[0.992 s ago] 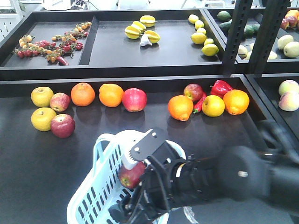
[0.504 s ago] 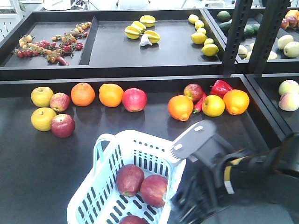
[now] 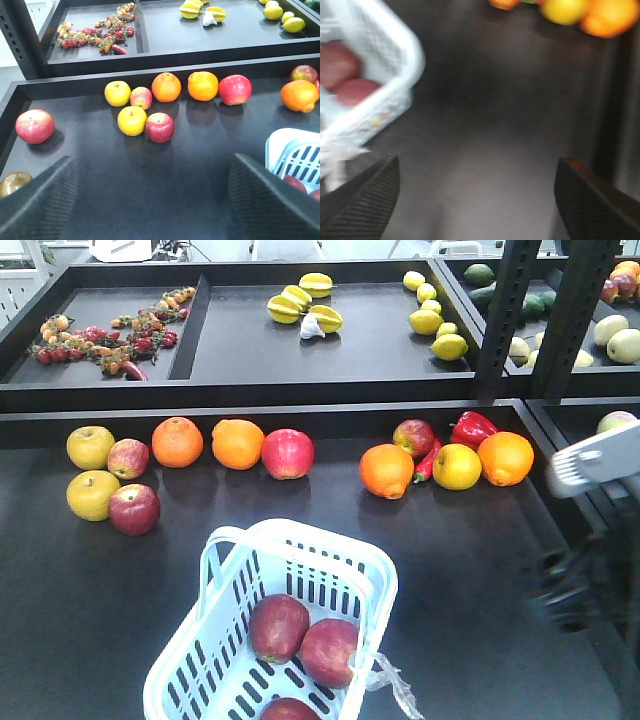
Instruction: Pick three apples into basket with both arms
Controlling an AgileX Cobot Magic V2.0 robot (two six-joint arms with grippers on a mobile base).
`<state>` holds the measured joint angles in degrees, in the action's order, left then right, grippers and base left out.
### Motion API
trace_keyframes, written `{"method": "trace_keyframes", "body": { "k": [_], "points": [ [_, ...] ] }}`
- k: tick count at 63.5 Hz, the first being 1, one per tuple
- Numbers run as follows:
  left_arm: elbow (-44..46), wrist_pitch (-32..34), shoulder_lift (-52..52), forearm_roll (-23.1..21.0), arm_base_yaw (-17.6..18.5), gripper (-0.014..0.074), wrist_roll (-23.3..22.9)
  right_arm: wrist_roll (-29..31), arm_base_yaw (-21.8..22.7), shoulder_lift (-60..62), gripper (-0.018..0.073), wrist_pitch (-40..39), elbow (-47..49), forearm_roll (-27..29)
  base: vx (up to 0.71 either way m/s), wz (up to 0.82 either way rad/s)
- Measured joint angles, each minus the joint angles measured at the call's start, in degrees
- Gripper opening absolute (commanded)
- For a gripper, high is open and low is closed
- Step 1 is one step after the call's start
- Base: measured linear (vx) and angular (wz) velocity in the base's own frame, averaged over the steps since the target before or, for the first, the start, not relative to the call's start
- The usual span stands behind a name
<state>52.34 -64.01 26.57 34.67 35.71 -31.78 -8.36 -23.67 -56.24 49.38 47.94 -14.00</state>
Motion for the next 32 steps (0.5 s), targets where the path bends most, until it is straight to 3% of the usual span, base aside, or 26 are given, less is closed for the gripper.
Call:
{"method": "trace_keyframes", "body": {
  "k": [16,32],
  "points": [
    [0.0,0.0,0.0,0.0,0.0,0.0586,0.0,2.47,12.91,9.07,0.0595,3.6,0.0,0.15,0.0,0.0],
    [0.0,0.0,0.0,0.0,0.0,0.0586,0.0,1.79,14.59,18.63,0.0595,7.17,0.0,0.35,0.0,0.0]
  ]
}}
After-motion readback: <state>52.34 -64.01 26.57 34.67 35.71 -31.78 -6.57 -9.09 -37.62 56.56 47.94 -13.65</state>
